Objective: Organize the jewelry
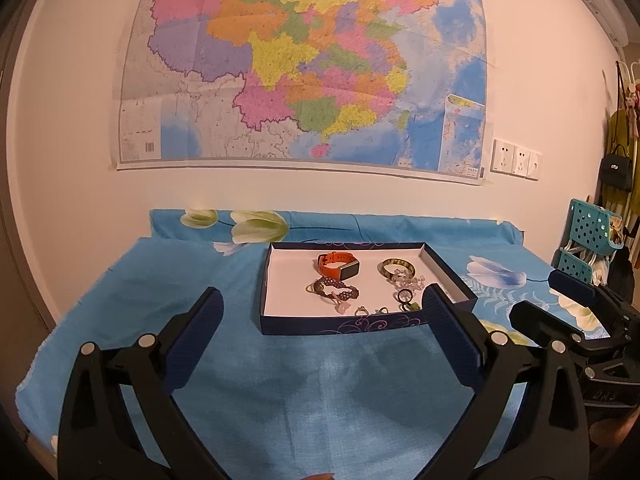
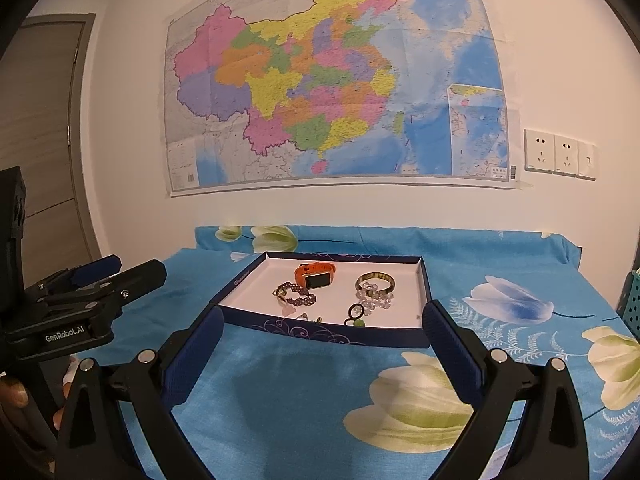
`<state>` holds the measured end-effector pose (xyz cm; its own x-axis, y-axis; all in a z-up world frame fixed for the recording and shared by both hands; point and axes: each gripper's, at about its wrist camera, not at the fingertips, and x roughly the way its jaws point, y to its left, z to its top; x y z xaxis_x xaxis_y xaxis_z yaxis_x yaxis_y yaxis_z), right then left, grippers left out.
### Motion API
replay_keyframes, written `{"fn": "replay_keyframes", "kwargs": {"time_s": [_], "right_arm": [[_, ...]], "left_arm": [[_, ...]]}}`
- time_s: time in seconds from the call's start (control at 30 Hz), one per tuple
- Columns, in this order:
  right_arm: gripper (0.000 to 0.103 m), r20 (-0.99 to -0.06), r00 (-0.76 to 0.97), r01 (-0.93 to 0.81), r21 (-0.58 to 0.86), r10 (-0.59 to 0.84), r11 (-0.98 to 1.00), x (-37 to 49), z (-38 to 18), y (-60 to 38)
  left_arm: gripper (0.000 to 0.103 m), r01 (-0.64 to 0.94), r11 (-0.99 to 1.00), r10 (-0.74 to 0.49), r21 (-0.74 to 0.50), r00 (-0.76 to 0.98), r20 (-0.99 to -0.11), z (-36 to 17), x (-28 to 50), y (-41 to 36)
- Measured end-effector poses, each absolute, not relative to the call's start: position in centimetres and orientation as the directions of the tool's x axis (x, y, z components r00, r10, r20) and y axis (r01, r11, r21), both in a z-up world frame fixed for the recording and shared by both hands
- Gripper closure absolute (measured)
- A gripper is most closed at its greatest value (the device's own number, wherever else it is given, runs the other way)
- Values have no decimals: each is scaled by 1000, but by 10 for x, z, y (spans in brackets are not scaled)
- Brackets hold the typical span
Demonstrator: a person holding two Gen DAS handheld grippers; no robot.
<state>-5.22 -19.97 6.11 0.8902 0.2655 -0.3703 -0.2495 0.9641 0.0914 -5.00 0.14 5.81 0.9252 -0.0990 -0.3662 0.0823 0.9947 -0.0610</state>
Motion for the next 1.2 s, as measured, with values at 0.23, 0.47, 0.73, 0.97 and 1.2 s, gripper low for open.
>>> {"fn": "replay_keyframes", "kwargs": {"time_s": [0.23, 0.47, 0.73, 0.97, 1.2], "right_arm": [[7, -363, 894, -245, 93, 262, 965, -53, 62, -201], [7, -366, 895, -237, 94, 255, 967, -51, 63, -202], [7, -362, 897, -235, 98, 255, 967, -52, 63, -203], [7, -360, 897, -235, 98, 255, 967, -52, 64, -204], [7, -353, 901, -229, 102, 250, 968, -54, 64, -205]], "left_arm": [[5, 77, 995, -92, -55, 928, -361, 59, -51, 1], [5, 81, 995, -95, -56, 927, -362, 59, -51, 1], [5, 78, 995, -92, -55, 929, -359, 59, -51, 1], [5, 75, 996, -88, -52, 931, -353, 60, -52, 2], [5, 71, 996, -84, -50, 934, -349, 61, -53, 3]]}}
